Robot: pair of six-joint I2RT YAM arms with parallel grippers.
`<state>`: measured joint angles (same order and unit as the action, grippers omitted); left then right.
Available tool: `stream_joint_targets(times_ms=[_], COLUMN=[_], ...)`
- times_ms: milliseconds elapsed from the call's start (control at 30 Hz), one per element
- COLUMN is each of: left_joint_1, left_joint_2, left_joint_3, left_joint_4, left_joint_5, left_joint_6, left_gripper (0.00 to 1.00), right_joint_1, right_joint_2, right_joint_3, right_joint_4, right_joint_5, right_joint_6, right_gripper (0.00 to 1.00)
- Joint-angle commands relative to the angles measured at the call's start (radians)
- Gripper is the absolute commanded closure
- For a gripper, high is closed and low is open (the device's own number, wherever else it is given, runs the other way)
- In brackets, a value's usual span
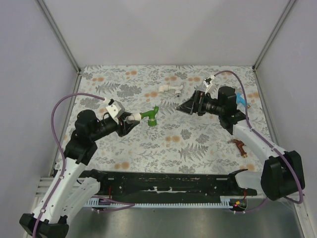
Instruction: Install the water faucets
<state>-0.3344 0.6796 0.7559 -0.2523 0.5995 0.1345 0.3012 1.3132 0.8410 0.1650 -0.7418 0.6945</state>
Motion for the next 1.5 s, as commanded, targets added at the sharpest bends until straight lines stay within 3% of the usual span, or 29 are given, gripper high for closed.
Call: stream_joint_targets(times_ms=[0, 233, 467, 633, 800, 1133, 1200, 1467], left_joint_1=[-0.003, -0.003, -0.003, -0.003, -0.003, -0.003, -0.003, -0.003], left_joint_2=[-0.003, 0.003, 0.006, 0.040, 0.040, -0.023, -0.023, -0.055], left_joint_3=[0.008, 0.008, 0.000, 0.019, 0.002, -0.050, -0.052, -0.050], left_joint_4=[0.053, 0.071, 0.134, 0.169, 0.206, 0.248, 0.248, 0.210], left_joint_5=[-0.012, 0.003, 0.031, 0.040, 0.036, -0.020, -0.017, -0.007], left_joint_6=[-0.019, -0.038, -0.098, -0.154, -0.182, -0.207, -0.207, -0.136], left_gripper=[0.98, 0.98, 0.98, 0.98, 0.98, 0.98, 0.98, 0.98], right_joint_1=[-0.001, -0.001, 0.025, 0.151, 0.242, 0.328, 0.332, 0.334], right_joint_2=[-0.101, -0.180, -0.042, -0.025, 0.038, 0.175, 0.178, 0.173], right_joint_3=[0.015, -0.023, 0.063, 0.038, -0.010, -0.011, -0.010, -0.003], right_joint_4=[-0.121, -0.032, -0.004, 0.115, 0.421, 0.616, 0.625, 0.620], right_joint_5=[0.191, 0.076, -0.192, -0.148, -0.120, -0.096, -0.099, -0.122], right_joint_6=[-0.204, -0.234, -0.150, -0.115, 0.069, 0.221, 0.229, 0.329], right_gripper=[0.02, 0.02, 0.02, 0.02, 0.05, 0.15, 0.20, 0.76])
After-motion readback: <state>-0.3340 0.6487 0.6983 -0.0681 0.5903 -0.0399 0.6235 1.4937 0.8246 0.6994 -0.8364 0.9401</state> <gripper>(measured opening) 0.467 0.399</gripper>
